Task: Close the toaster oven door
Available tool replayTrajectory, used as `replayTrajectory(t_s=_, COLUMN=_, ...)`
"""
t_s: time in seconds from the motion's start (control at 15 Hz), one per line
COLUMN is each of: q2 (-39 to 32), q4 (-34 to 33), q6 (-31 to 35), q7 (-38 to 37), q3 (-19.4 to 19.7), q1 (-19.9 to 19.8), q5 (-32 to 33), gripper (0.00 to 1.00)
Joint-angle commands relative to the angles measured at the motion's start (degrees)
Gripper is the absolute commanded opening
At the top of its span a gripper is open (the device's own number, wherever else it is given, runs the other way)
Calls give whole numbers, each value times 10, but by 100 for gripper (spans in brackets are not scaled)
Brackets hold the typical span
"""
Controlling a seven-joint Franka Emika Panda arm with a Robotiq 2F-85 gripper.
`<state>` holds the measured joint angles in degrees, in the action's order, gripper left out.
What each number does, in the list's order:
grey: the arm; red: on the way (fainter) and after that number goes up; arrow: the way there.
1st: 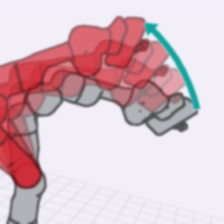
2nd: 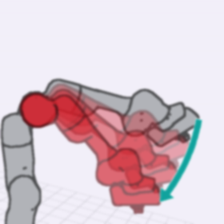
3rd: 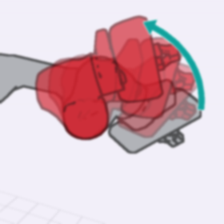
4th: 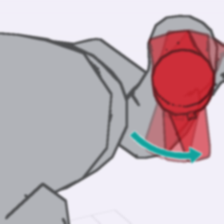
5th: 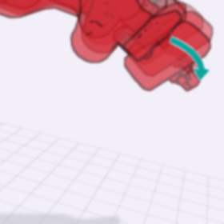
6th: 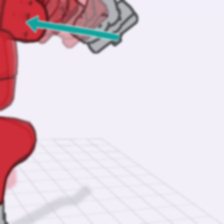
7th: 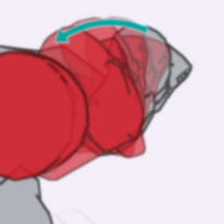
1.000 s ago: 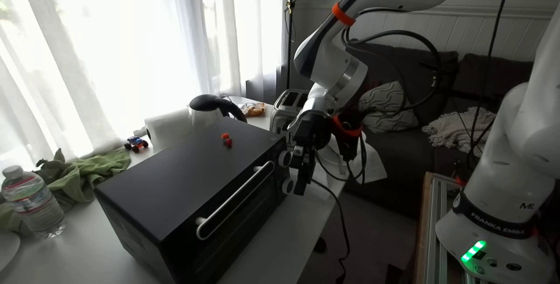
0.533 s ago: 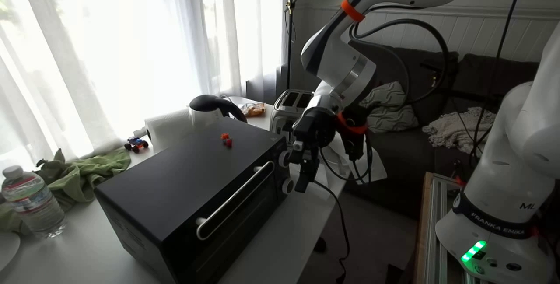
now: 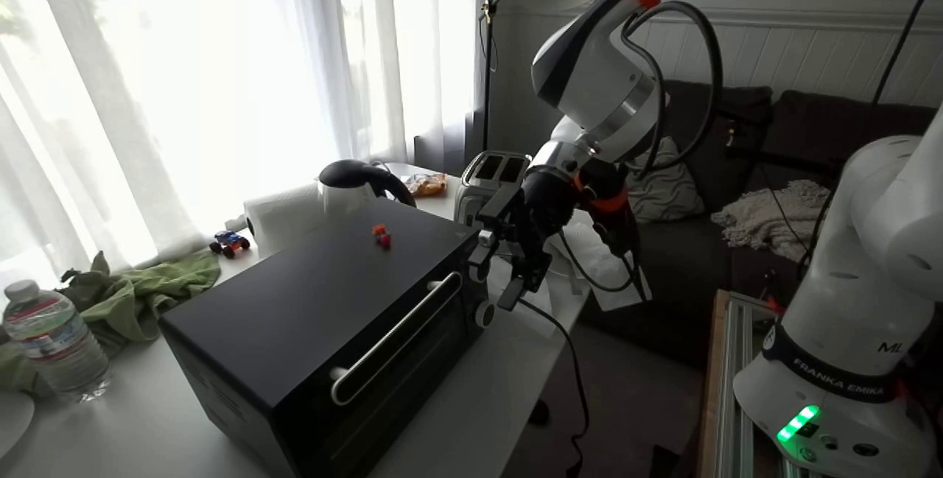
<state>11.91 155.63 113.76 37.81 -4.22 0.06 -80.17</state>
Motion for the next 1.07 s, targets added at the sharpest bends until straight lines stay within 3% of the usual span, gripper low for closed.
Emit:
replayTrajectory(t_s=0.0, q2=98, q4=43, q6=101, q7=-120, q3=-32, q1=19, q5=4, gripper=100)
replayTrajectory(t_s=0.27, q2=114, q4=15, q6=171, q7=-242, q3=-65, q1=30, q5=70, gripper=100)
replayTrajectory(t_s=0.33, q2=142, q4=38, q6=179, q7=-272, q3=-72, q1=34, q5=94, gripper=100)
replayTrajectory(t_s=0.47, q2=129, q4=15, q6=193, q7=-344, q3=-86, q1=32, q5=162, gripper=100)
replayTrajectory(t_s=0.73, q2=170, q4=33, q6=193, q7=-480, q3=-102, q1=32, q5=291, gripper=100)
replayTrajectory(t_s=1.0, q2=189, q4=26, q6=171, q7=-555, q3=-108, q1=38, q5=392, gripper=100)
